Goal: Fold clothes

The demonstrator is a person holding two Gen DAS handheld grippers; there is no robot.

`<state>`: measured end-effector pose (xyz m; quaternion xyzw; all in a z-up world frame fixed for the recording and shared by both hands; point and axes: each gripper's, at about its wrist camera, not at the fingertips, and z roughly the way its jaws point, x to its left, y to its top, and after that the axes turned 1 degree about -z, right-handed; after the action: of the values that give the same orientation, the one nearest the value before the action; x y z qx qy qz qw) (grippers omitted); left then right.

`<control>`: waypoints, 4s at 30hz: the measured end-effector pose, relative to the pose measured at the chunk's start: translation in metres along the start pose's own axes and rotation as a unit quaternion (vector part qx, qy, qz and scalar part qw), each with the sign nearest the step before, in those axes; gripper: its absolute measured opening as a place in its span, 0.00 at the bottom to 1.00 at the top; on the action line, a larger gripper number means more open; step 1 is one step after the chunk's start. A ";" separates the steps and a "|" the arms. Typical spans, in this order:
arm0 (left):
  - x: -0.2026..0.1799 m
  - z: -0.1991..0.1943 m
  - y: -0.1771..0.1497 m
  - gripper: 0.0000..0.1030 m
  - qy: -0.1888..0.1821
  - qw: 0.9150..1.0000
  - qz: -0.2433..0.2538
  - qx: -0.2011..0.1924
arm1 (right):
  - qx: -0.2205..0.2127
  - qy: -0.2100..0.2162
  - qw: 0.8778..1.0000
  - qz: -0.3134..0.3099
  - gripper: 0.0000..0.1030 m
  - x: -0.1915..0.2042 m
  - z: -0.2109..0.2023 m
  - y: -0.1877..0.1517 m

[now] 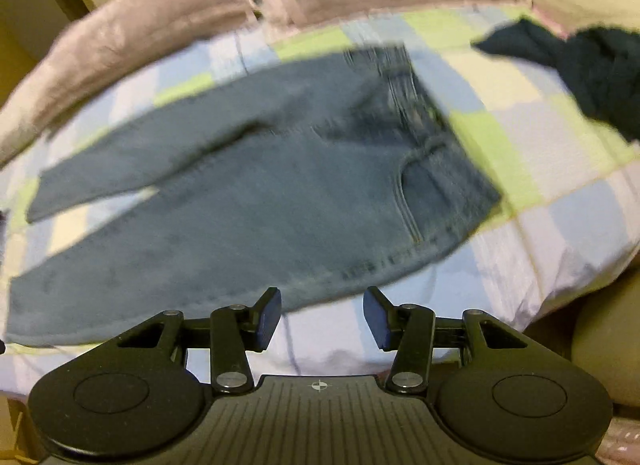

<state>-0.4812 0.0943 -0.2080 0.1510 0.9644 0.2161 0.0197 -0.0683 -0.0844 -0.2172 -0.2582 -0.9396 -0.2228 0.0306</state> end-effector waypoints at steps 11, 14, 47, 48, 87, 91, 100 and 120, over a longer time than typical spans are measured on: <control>-0.047 -0.085 -0.002 0.32 0.013 0.997 -0.007 -0.081 | -0.033 0.036 0.995 -0.089 0.48 0.022 -0.063 0.002; -0.061 -0.100 -0.016 0.32 0.017 0.996 -0.014 -0.088 | -0.040 0.029 0.992 -0.113 0.48 0.006 -0.079 -0.008; -0.117 -0.205 -0.149 0.40 0.046 0.993 -0.029 -0.101 | -0.031 0.064 0.982 -0.172 0.48 -0.050 -0.150 -0.073; -0.118 -0.204 -0.150 0.40 0.046 0.994 -0.029 -0.099 | -0.030 0.064 0.983 -0.171 0.48 -0.052 -0.151 -0.072; -0.127 -0.197 -0.148 0.43 0.033 0.995 -0.015 -0.093 | -0.038 0.055 0.981 -0.182 0.48 -0.039 -0.154 -0.070; -0.126 -0.196 -0.151 0.43 0.038 0.995 -0.020 -0.088 | -0.035 0.058 0.980 -0.186 0.48 -0.037 -0.152 -0.070; -0.121 -0.186 -0.143 0.43 0.039 0.996 -0.025 -0.079 | -0.029 0.060 0.980 -0.189 0.48 -0.031 -0.143 -0.064; -0.106 -0.089 0.017 0.43 -0.024 0.996 0.034 -0.073 | -0.018 0.011 0.994 -0.105 0.48 0.005 -0.076 0.029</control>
<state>-0.3844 0.0408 -0.1227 0.1868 0.9397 0.2826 0.0465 -0.0628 -0.0931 -0.1364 -0.1563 -0.9569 -0.2445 0.0132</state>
